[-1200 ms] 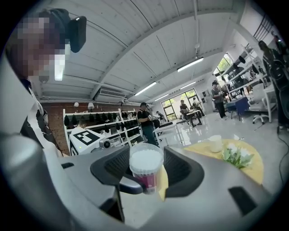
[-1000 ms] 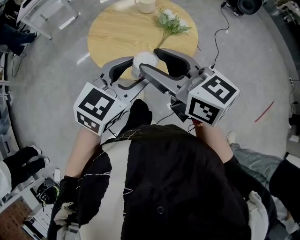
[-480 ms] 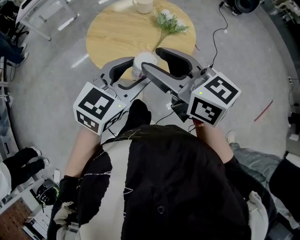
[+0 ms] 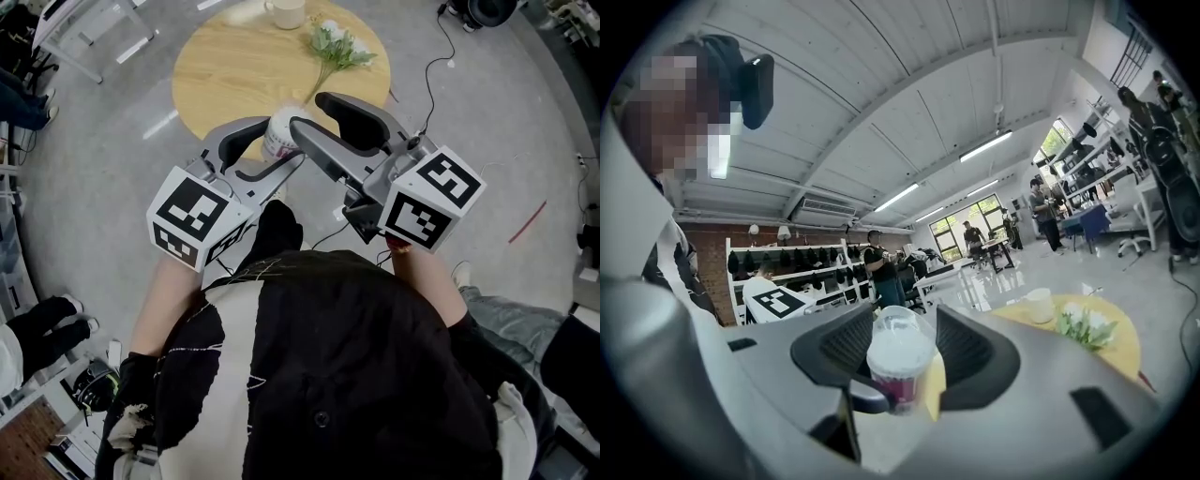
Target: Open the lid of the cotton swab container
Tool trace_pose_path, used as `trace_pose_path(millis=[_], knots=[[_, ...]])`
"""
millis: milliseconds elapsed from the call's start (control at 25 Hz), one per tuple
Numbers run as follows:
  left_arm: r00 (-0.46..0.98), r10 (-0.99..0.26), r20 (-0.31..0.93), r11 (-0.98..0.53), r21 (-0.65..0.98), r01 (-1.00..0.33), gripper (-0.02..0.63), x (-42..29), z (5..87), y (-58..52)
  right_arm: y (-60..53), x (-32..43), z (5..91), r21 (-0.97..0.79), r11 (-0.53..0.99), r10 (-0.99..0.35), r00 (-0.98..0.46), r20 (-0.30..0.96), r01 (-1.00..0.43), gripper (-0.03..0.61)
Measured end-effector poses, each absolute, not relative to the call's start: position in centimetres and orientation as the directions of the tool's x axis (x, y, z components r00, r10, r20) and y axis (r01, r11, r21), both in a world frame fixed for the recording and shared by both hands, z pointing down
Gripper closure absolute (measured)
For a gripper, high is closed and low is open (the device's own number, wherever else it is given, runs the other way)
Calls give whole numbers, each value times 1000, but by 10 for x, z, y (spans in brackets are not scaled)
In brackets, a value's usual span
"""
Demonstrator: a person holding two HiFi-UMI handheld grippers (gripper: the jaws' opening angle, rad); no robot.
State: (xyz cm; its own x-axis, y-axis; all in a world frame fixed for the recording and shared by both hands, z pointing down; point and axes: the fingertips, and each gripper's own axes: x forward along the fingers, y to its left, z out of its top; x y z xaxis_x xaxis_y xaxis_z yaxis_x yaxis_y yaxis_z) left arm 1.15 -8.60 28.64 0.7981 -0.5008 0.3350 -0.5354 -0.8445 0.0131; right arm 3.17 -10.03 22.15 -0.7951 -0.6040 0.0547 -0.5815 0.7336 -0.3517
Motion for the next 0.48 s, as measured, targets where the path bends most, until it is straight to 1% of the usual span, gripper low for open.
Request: trace_pose_path(millis=[240, 480], knots=[[799, -503, 329, -843, 16, -537, 368, 11, 285, -86, -104, 40, 212, -352, 720, -637, -771, 4, -597, 379], [803, -501, 321, -845, 20, -535, 370, 10, 282, -84, -105, 43, 206, -370, 717, -643, -766, -24, -590, 397]])
